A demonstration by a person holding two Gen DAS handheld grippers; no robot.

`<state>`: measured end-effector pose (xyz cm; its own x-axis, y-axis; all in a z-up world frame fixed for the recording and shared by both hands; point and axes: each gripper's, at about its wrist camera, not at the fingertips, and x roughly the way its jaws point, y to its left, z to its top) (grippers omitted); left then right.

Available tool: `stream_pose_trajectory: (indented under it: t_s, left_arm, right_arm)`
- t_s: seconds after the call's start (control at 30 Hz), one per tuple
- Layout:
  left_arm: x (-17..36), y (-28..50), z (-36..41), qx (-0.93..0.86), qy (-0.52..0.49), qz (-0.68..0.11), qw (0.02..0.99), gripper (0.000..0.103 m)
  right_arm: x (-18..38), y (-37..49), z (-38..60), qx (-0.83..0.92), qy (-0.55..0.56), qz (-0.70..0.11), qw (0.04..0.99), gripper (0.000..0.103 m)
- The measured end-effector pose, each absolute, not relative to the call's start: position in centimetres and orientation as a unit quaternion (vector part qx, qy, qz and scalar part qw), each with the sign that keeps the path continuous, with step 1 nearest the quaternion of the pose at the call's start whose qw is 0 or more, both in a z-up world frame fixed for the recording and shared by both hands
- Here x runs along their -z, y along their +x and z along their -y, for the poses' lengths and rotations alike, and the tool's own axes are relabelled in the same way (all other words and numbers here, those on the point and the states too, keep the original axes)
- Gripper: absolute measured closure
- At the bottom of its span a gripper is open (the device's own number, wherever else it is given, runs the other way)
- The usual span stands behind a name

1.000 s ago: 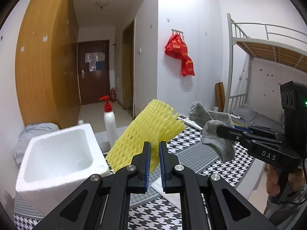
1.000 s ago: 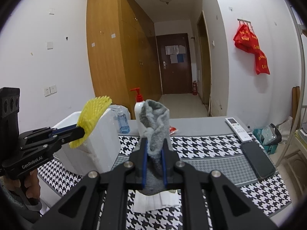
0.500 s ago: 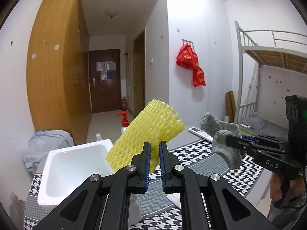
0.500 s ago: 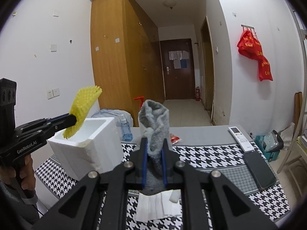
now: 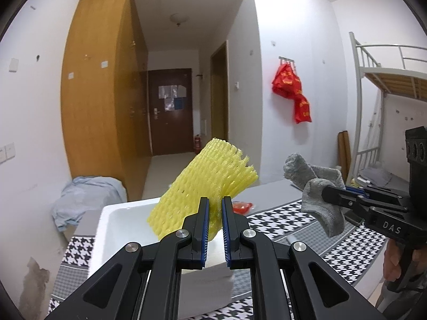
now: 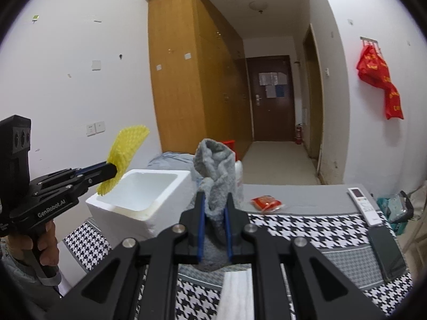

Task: Organize soft objects
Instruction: 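Carry the sponge and sock with both tools over the white foam box, then open the left tool to drop the yellow sponge into the foam box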

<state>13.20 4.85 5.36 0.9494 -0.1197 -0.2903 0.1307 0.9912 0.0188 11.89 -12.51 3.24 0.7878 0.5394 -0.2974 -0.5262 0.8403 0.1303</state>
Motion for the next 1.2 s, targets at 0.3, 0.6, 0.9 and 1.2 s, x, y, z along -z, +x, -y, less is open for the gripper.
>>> stream_pose_trajectory:
  t_s: [0.3,0.6,0.9,1.2]
  left_arm:
    - [-5.4,13.8,-6.9,0.025,0.015,-0.149,0.988,0.093]
    - [-4.1,15.9,-8.7,0.01,0.006,-0.178,0.984,0.093]
    - [-3.5,17.2,-10.0,0.003,0.002,-0.196,0.981,0.088]
    - [-4.4,15.4,-11.9,-0.003,-0.032,-0.164,0.986,0.008]
  right_arm:
    - [-3.6,12.1,10.3,-0.305,0.016,-0.158,0.939,0.088]
    - [-3.3,12.9,9.1,-0.304,0.01,-0.165,0.938,0.088]
    - [-3.3,13.7,7.2,-0.302,0.006,-0.175,0.937,0.088]
    - [-3.9,13.7,6.0,-0.299,-0.001,-0.167,0.94,0.088]
